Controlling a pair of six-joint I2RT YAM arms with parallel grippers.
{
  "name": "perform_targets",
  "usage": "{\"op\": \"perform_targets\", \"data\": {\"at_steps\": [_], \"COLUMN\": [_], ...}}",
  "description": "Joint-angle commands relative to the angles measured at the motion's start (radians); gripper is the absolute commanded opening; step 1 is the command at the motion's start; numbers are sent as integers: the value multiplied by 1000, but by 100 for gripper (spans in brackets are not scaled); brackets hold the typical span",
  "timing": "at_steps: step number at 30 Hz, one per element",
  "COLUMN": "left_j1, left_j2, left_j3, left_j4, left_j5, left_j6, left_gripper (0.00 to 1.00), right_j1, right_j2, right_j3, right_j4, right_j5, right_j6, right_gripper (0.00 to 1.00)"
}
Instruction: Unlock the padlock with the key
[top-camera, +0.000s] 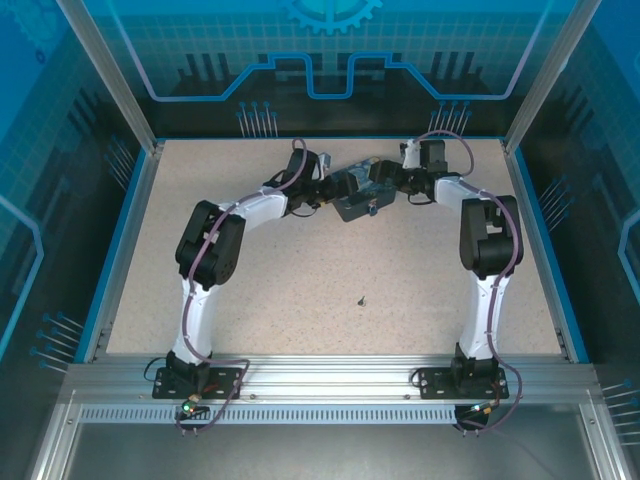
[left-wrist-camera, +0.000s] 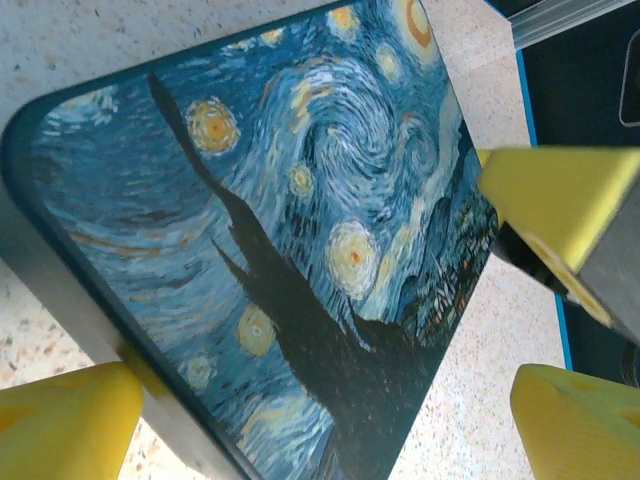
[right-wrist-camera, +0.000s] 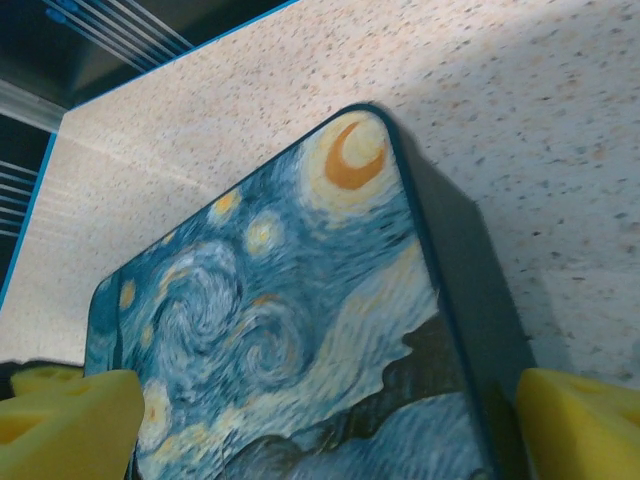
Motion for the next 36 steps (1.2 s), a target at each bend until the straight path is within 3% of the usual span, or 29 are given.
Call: {"op": "perform_targets", "data": {"at_steps": [1, 11, 25, 32, 36], "left_j1": [3, 14, 28, 25, 26], "left_j2": [33, -43, -349, -488, -533], "left_j3": [55, -37, -435, -617, -659], "left_j4": [-72, -76, -22, 10, 14], "left_j5": [10, -16, -10, -26, -29], "left_j6": [30, 86, 119, 82, 79], "left_gripper": [96, 95, 96, 96, 97], "right_j1": [33, 115, 364, 481, 515], "right_j2": [-38, -196, -469, -552, -566], "right_j3": [-37, -269, -561, -633, -680], "right_j4": [-5, 86, 128, 109, 86], "right_j5": [-76, -76, 57, 160, 159], "right_j6": [-26, -25, 28, 85, 103], "right_gripper": [95, 94, 97, 98, 98]}}
